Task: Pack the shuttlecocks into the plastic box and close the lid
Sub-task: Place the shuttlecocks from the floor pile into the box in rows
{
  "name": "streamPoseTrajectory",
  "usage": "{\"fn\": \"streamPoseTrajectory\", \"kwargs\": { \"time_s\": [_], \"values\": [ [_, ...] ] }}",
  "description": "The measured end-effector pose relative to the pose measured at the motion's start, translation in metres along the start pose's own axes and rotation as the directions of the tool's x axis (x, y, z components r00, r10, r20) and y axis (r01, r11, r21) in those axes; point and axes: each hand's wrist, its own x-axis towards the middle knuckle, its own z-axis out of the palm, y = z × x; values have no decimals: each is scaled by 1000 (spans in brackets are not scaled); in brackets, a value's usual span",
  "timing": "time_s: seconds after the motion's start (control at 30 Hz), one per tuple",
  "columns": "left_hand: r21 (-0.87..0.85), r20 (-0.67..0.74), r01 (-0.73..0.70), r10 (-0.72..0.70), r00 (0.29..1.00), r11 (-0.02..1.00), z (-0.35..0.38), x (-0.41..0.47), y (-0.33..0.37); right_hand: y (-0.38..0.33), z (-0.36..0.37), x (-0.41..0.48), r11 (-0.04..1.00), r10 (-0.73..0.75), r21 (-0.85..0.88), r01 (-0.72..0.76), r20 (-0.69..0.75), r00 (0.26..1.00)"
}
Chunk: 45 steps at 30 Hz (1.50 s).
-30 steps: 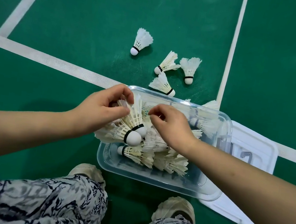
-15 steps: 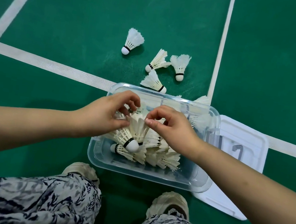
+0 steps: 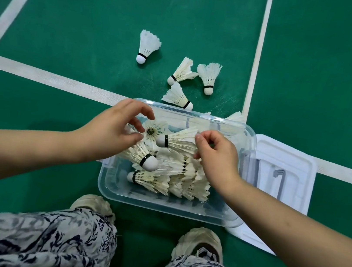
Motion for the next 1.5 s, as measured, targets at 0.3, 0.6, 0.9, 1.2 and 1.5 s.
{"fn": "streamPoseTrajectory", "kwargs": {
  "time_s": [0.3,0.6,0.9,1.2,1.5],
  "values": [
    [-12,28,5,-5,1000,1000,0,-2,1,-6,23,17,972,-1,-233,28,113,994],
    [-45,71,-2,5,997,999,5,1,1,-5,22,36,853,-7,-515,82,147,989],
    [-36,57,-43,45,997,998,5,1,0,-8,14,15,908,-213,-323,266,188,959],
    [17,118,-313,309,944,950,10,-3,22,-13,17,-11,806,-372,-243,539,502,781],
    [105,247,-441,406,880,891,19,0,31,-6,7,-15,895,-356,-77,439,467,809]
  ]
}}
